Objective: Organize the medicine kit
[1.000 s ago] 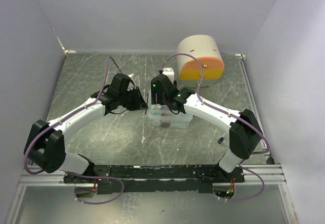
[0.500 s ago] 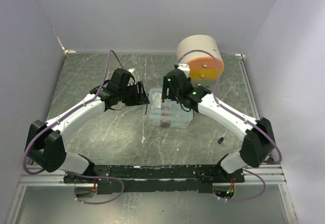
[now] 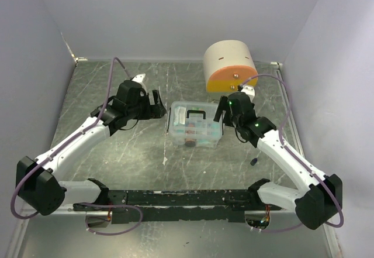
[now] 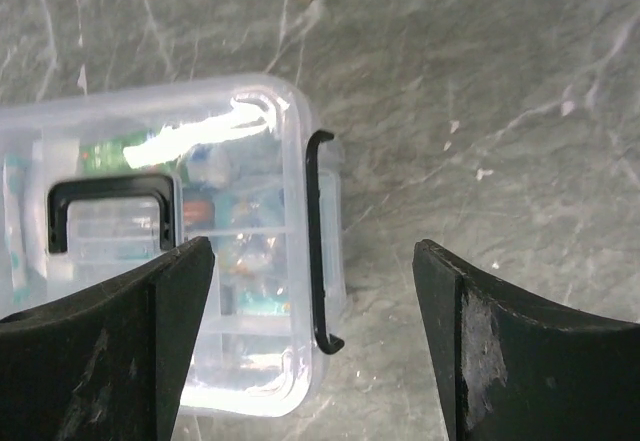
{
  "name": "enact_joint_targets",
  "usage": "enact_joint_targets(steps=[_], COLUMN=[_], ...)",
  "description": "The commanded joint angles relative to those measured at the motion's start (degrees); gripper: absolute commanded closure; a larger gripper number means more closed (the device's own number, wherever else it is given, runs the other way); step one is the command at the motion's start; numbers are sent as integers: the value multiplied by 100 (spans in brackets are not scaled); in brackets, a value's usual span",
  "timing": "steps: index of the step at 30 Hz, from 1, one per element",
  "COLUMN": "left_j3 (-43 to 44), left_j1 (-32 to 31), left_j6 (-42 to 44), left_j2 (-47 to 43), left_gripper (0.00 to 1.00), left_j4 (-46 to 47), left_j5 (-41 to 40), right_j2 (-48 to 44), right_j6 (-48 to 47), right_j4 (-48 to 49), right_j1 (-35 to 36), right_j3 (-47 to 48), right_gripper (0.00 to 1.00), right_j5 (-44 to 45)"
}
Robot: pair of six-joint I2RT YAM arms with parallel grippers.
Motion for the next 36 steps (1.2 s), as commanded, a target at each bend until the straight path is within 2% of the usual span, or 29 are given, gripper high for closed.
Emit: enact_joint_targets(steps=[1, 3, 6, 11, 15, 19, 24, 28, 31, 36], left_j3=[-303, -386, -466, -493, -451, -392, -528, -424, -334, -202], left_j1=[-38, -42, -38, -40, -40, -33, -42, -41, -35, -37], left_j6=[-22, -64, -65, 205, 126, 149, 73, 101, 150, 329], left_j2=[-376, -538, -733, -890, -1012, -1135, -1395, -1475, -1624, -2094], left_gripper=[4, 4, 5, 7, 6, 6, 5, 4, 5, 5], left_j4=[351, 406, 500, 761, 675, 572, 682, 432, 251, 30], left_j5=[-450, -513, -540, 223, 63, 24, -267, -522, -786, -1372], right_j2=[-34, 33, 212, 547, 751, 919, 1139, 1218, 1079, 478], right_j6=[-139, -19, 129, 68, -210, -508, -568, -443, -307, 0], right_j4=[161, 239, 358, 529, 697, 892, 1129, 1293, 1392, 742], right_j1=[-35, -33, -199, -204, -206, -206, -195, -195, -195, -231], right_j3=[-195, -280, -375, -380, -335, -280, -215, -155, -143, 99], right_gripper=[19, 20, 28, 41, 49, 53, 54, 54, 51, 34], right_j5=[-858, -1055, -1189, -1430, -1714, -2082, -2524, -2870, -3028, -1876])
